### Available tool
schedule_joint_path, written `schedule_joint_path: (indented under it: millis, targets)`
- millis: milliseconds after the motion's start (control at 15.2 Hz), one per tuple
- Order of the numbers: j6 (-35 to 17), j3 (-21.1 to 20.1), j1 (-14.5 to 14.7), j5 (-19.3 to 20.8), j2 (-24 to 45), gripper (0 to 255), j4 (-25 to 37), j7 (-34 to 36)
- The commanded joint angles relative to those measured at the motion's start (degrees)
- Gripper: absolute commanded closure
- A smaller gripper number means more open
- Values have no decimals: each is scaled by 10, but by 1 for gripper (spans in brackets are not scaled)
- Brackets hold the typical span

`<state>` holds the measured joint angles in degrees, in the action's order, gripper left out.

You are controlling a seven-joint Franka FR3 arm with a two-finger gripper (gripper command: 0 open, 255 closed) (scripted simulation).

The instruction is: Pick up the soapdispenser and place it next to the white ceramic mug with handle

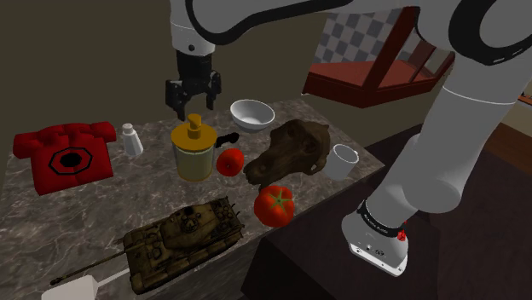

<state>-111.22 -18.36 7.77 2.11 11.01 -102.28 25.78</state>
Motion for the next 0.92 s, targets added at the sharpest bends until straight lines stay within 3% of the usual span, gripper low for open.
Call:
schedule_joint_path:
  millis: [0,396,858]
  targets:
    - [-10,0,2,5,13,0,3,3]
    - [-50,2,3,10,24,0,-26,7]
    - [-49,2,3,10,24,0,-26,7]
